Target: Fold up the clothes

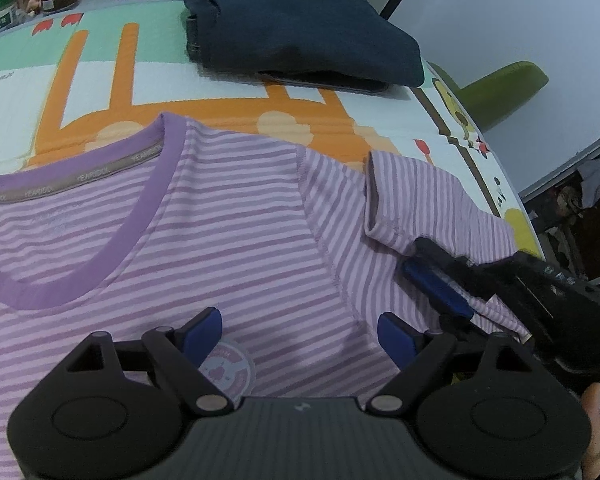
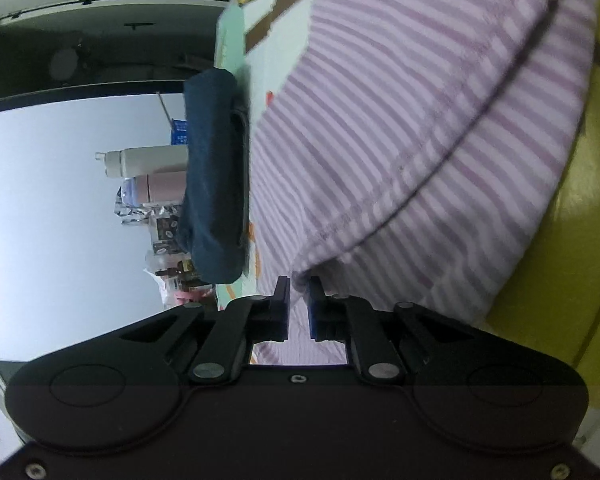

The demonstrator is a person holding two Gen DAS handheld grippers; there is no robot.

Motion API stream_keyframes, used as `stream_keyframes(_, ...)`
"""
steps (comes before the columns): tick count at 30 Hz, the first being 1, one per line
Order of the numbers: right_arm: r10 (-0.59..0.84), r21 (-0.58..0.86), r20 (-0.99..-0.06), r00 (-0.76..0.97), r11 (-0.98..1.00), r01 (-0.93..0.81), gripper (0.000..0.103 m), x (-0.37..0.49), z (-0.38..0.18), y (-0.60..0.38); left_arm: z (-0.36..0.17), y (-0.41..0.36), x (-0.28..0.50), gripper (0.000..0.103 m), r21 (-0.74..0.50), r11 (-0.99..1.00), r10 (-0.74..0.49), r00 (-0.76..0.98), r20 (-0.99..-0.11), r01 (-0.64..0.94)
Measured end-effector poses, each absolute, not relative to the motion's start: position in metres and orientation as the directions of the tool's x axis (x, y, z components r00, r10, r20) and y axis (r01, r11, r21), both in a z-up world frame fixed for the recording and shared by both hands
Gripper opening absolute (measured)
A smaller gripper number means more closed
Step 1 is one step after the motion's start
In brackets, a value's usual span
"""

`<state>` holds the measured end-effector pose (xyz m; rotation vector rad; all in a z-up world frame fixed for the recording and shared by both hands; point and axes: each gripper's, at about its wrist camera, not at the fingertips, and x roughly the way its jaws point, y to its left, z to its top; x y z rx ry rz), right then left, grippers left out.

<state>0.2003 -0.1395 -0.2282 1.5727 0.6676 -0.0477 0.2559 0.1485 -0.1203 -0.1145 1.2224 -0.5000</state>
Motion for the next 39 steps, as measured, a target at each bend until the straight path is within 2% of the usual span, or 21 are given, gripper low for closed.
stream_keyframes(2, 0.384, 0.908, -0.390, 0.837, 0.010, 0.418, 0.031, 0.198, -0.230, -0.141, -0.120, 0.151, 0.255, 0.087, -0.350, 0.887, -0.428, 0.246, -0.870, 0.302)
stream_keyframes(4, 0.382, 0.916, -0.378, 0.843, 0.020, 0.401, 0.040, 0.200, -0.226, -0.139, -0.120, 0.154, 0.254, 0.087, -0.354, 0.887, -0.429, 0.244, -0.870, 0.298)
stream_keyframes(10, 0.363, 0.899, -0.415, 0.834, 0.022, 0.438, 0.040, 0.199, -0.222, -0.131, -0.120, 0.163, 0.251, 0.087, -0.356, 0.888, -0.428, 0.235, -0.873, 0.291)
stream_keyframes(15, 0.294, 0.842, -0.520, 0.802, 0.019, 0.539, 0.035, 0.193, -0.219, -0.131, -0.121, 0.169, 0.250, 0.087, -0.368, 0.885, -0.436, 0.230, -0.870, 0.284)
stream_keyframes(18, 0.274, 0.830, -0.540, 0.795, 0.021, 0.557, 0.034, 0.199, -0.214, -0.130, -0.121, 0.172, 0.249, 0.087, -0.372, 0.885, -0.439, 0.231, -0.868, 0.280)
stream_keyframes(20, 0.262, 0.825, -0.551, 0.792, 0.027, 0.565, 0.018, 0.204, -0.211, -0.129, -0.120, 0.174, 0.248, 0.087, -0.375, 0.884, -0.441, 0.230, -0.867, 0.281)
stream_keyframes(21, 0.258, 0.824, -0.552, 0.793, 0.026, 0.565, 0.016, 0.204, -0.210, -0.129, -0.120, 0.175, 0.247, 0.087, -0.375, 0.883, -0.441, 0.229, -0.868, 0.281)
stream_keyframes(23, 0.249, 0.833, -0.542, 0.803, 0.033, 0.552, 0.010, 0.202, -0.207, -0.128, -0.120, 0.178, 0.247, 0.087, -0.379, 0.882, -0.445, 0.227, -0.866, 0.279)
stream_keyframes(28, 0.224, 0.866, -0.500, 0.836, 0.123, 0.485, 0.006, 0.195, -0.197, -0.128, -0.121, 0.184, 0.246, 0.087, -0.391, 0.881, -0.451, 0.226, -0.863, 0.268)
stream_keyframes(39, 0.412, 0.905, -0.423, 0.807, 0.240, 0.352, 0.003, 0.205, -0.175, -0.087, -0.120, 0.224, 0.238, 0.087, -0.389, 0.900, -0.429, 0.247, -0.869, 0.195)
